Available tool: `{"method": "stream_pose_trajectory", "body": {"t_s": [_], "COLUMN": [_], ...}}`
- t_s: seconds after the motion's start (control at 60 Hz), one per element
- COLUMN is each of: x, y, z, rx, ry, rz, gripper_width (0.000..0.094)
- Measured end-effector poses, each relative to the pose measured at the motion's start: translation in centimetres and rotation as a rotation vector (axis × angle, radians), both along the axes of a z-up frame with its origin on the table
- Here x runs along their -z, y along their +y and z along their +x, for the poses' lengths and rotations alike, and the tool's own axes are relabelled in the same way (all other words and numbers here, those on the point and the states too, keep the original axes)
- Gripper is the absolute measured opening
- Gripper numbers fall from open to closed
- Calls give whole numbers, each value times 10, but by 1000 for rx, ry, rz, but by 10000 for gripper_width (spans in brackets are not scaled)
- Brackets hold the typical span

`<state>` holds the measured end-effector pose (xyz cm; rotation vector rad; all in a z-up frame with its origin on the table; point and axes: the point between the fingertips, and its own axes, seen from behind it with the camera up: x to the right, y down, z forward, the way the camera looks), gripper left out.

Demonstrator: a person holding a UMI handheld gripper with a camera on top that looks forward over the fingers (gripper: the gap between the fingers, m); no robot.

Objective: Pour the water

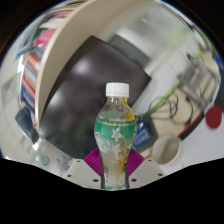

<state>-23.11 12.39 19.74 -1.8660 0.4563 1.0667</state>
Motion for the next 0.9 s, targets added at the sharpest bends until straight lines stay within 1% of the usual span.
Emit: {"method": "stream_pose_trajectory", "body": {"t_s": [0.067, 0.1, 0.183, 0.267, 0.417, 0.517, 0.583, 0.717, 0.8, 0.817, 0.85, 0.9], "x": [-10, -18, -18, -6, 31, 58, 71, 93, 117, 122, 117, 118], "y": [5, 14, 15, 19, 29, 41, 49, 58, 58, 57, 56, 53], "z": [35, 67, 113, 160, 234, 264, 272, 280, 275, 275, 275, 274], "rx": [55, 93, 174, 221, 249, 232, 234, 213, 193, 188, 204, 212], "ry": [-286, -389, -647, -806, -942, -946, -949, -976, -960, -955, -956, -981], "rz": [119, 176, 216, 256, 232, 209, 211, 237, 212, 203, 237, 252], "gripper_width": [270, 269, 270, 269, 270, 268, 269, 270, 266, 279, 275, 276]}}
